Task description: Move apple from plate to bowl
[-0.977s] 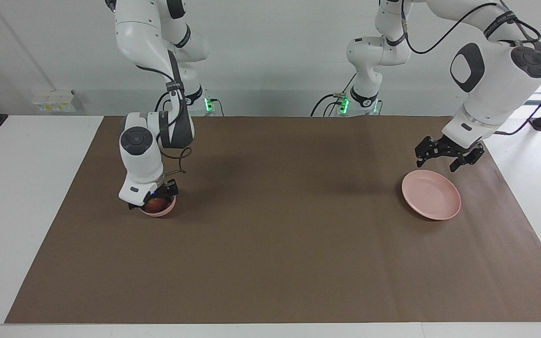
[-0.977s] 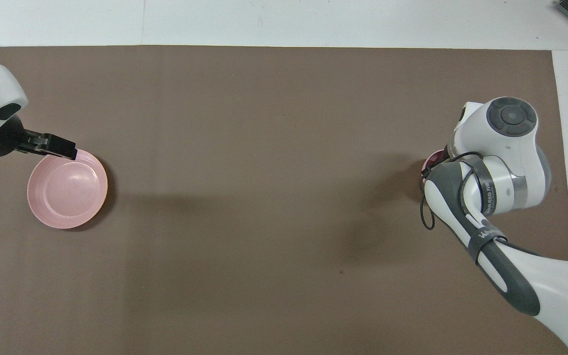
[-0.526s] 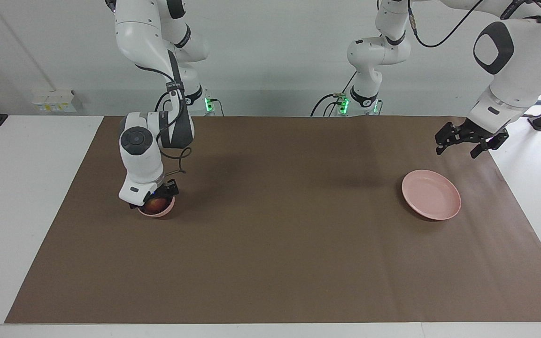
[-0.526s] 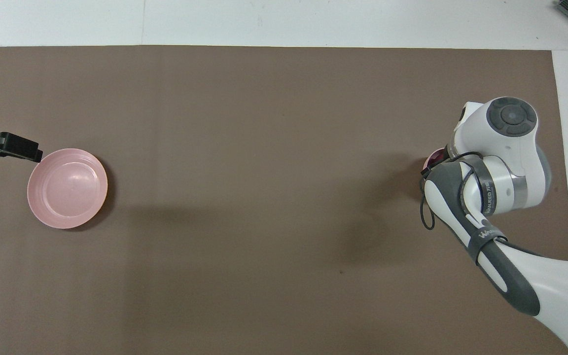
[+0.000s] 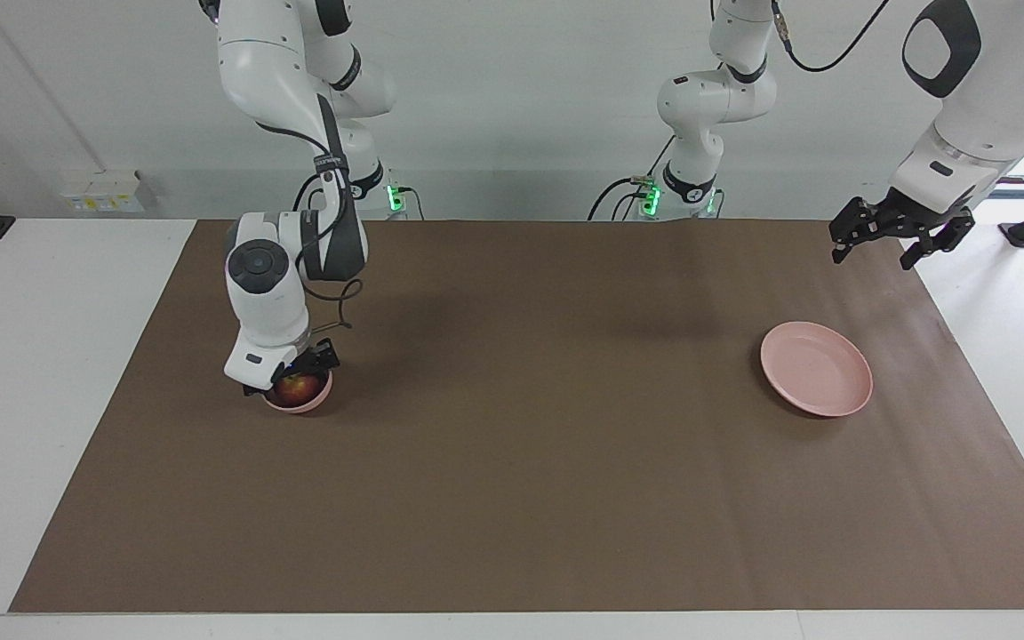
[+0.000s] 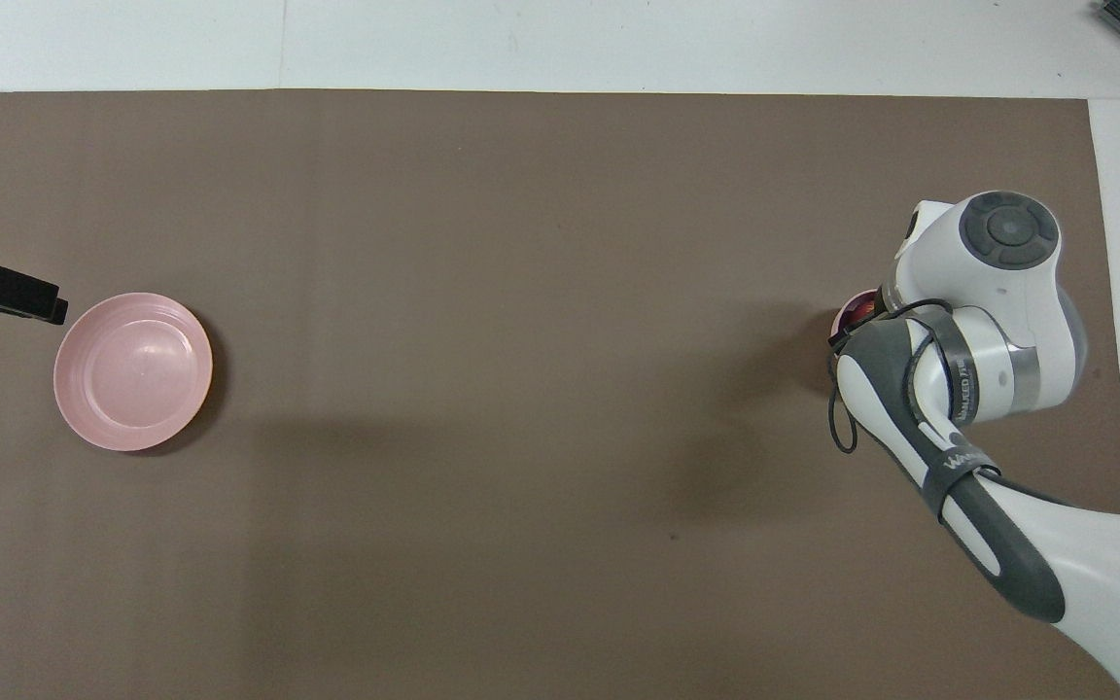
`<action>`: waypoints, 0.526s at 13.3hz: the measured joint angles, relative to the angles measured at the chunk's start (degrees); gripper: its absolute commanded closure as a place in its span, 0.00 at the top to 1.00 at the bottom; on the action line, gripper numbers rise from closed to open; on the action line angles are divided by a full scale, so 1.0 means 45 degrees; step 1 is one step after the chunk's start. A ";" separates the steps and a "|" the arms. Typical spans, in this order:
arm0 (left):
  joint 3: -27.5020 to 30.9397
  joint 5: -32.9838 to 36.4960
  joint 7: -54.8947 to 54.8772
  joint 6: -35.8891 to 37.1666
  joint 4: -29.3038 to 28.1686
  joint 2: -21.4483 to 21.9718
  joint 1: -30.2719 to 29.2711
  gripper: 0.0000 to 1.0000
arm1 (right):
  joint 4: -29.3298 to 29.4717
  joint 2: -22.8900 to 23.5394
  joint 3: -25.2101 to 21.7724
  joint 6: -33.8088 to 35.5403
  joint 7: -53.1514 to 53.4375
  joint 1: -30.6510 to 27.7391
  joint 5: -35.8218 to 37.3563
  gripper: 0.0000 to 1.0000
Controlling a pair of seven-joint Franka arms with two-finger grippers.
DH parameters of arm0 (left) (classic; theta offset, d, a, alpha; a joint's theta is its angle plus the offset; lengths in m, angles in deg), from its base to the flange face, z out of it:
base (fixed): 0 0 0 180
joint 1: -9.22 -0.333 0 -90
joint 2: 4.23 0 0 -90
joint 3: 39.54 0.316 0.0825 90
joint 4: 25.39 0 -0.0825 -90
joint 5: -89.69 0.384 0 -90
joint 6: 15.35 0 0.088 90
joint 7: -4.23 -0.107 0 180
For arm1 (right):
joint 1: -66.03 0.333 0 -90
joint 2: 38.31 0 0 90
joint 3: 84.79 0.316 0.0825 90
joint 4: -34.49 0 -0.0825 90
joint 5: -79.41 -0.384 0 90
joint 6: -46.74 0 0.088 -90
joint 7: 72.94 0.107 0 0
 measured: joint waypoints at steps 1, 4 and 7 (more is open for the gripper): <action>0.0102 -0.0001 0.0324 0.0112 0.0000 0.0076 0.0068 1.00 | 0.0068 -0.0074 0.0001 0.0015 0.0218 0.0003 -0.0029 1.00; 0.0724 -0.0188 0.1751 0.0631 0.0005 0.0359 0.0698 1.00 | 0.0420 -0.0648 0.0044 0.0419 0.1231 0.0047 -0.0276 1.00; 0.0944 -0.0380 0.2952 0.1351 0.0006 0.0720 0.1152 1.00 | 0.0882 -0.1739 0.0071 0.1705 0.2966 0.0077 -0.0899 1.00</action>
